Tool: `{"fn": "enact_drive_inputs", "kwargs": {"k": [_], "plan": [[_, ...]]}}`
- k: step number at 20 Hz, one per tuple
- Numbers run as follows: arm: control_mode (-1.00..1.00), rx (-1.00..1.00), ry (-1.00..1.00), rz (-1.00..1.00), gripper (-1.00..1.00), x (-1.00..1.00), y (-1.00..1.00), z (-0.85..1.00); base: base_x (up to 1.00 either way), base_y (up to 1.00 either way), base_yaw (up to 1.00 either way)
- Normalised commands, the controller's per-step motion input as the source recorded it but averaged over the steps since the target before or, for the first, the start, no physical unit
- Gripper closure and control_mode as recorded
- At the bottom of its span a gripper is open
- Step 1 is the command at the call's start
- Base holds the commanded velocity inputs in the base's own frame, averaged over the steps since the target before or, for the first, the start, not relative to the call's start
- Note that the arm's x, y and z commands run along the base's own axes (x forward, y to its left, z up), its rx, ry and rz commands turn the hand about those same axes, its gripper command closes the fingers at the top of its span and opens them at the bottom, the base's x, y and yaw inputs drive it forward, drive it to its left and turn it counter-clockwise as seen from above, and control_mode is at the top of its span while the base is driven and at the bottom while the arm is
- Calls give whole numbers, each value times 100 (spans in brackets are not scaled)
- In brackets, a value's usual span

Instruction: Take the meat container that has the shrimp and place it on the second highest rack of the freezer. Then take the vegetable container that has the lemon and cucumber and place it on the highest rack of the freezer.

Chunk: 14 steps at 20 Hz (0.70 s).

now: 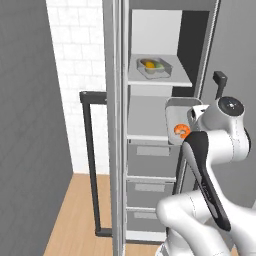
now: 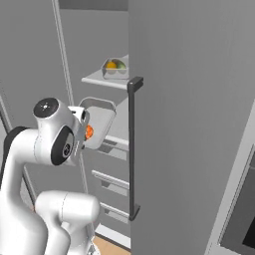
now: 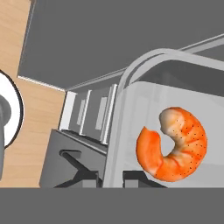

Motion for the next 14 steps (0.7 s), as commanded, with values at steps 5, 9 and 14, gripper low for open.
{"fn": "enact_drive_inputs", "kwargs": {"k": [5, 9, 14], "plan": [[-100, -1, 2, -2, 100, 18, 0, -2, 20, 11, -1], [-100, -2, 11, -1, 100, 50, 0, -30, 0, 0, 0], [-100, -4, 11, 0, 100, 49, 2, -53, 0, 0, 0]]}}
